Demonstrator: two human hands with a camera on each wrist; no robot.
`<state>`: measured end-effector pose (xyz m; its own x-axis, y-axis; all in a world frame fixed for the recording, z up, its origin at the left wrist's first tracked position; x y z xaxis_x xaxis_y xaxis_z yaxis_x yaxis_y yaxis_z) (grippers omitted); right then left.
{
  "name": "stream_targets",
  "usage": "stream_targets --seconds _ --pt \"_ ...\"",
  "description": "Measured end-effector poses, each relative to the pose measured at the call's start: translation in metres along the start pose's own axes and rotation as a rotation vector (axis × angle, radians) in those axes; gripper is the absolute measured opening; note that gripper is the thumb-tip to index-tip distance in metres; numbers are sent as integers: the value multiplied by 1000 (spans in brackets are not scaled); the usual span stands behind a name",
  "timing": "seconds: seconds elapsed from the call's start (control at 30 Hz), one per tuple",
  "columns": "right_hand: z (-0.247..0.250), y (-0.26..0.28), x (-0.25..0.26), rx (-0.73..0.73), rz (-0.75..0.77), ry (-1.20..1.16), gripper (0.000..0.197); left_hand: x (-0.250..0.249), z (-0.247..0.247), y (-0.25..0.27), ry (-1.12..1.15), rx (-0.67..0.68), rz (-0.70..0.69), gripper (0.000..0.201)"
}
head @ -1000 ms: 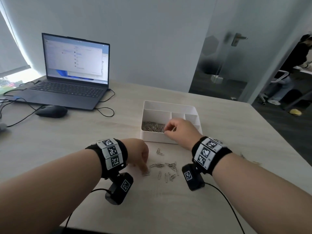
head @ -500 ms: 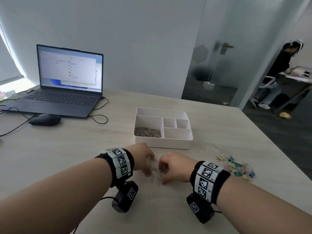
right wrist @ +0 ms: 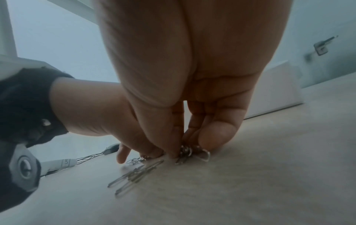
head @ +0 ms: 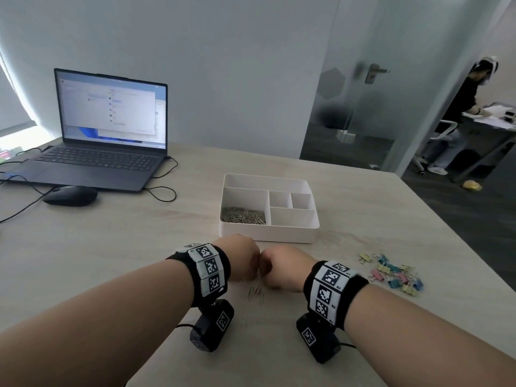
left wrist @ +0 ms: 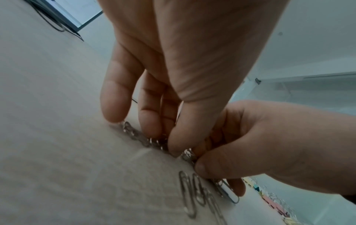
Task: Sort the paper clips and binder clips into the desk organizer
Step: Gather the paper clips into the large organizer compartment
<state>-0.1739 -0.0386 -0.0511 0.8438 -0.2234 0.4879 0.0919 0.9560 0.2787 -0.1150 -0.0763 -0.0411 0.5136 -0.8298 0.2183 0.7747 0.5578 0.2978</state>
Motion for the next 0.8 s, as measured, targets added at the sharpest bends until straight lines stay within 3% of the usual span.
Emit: stream_targets --seconds 0.17,0.3,0.43,0.6,0.73,0.8 --pt "-2 -6 0 -7 11 9 18 7 -2 -2 88 46 20 21" --pt "-2 -12 -2 -12 13 -2 16 9 -3 -5 122 76 13 3" --pt "8 -14 -7 -22 24 -82 12 14 -8 -5 180 57 17 19" --pt "56 -28 -6 -267 64 -372 12 22 -10 -9 195 -24 21 17" --pt "93 -48 13 -468 161 -359 7 26 -12 -9 265 10 33 12" --pt "100 -57 17 -500 182 -298 5 30 -16 -8 348 48 51 11"
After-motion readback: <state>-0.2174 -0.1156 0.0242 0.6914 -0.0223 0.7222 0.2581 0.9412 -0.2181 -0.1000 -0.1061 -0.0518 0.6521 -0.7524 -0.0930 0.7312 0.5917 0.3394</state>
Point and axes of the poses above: each hand's wrist, its own y-axis away from the middle knuckle, its own z-axis out of the back of the hand, x = y × z, the point moved 9 cm from there along -y, towards the middle knuckle, and after that the axes turned 15 degrees about -y, right-handed, at the moved point
